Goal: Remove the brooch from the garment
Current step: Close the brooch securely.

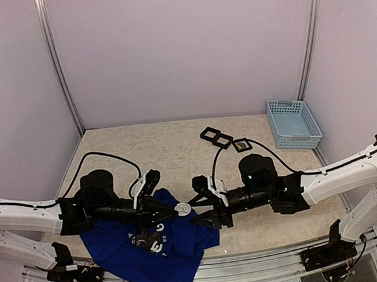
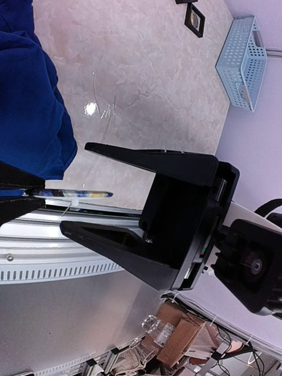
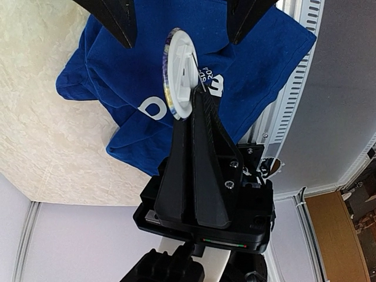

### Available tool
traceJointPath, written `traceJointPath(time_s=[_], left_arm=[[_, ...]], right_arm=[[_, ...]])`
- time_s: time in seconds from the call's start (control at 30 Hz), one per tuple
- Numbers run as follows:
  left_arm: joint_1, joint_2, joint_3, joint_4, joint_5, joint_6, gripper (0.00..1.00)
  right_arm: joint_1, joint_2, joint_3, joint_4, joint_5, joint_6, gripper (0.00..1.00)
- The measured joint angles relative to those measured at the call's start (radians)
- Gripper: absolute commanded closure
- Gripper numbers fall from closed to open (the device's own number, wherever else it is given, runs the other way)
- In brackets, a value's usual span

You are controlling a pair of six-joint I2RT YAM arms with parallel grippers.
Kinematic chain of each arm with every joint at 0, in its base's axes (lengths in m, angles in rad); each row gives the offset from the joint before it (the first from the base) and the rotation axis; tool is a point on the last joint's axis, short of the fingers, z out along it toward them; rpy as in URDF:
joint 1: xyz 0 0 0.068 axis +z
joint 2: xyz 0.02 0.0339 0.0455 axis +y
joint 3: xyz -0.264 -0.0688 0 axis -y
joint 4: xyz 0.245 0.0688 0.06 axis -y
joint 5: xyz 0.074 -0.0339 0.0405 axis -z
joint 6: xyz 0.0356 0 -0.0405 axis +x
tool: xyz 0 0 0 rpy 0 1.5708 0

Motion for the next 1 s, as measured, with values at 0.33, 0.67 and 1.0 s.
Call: traceJointPath(time_s=[0.33, 0.67, 1.0], left_arm=[[0.000, 0.016, 0.000, 0.002, 0.003, -0.004, 1.00], [0.000, 0.034, 0.000, 0.014, 0.011, -0.011, 1.00], [0.000, 0.049, 0.000, 0.018, 0.023, -0.012, 1.00]], right_arm=[[0.014, 0.026, 0.003, 0.013, 0.016, 0.001, 0.65], [0.014, 0.032, 0.005, 0.020, 0.016, 0.019, 0.75], [0.014, 0.042, 0.005, 0.033, 0.016, 0.026, 0.79]])
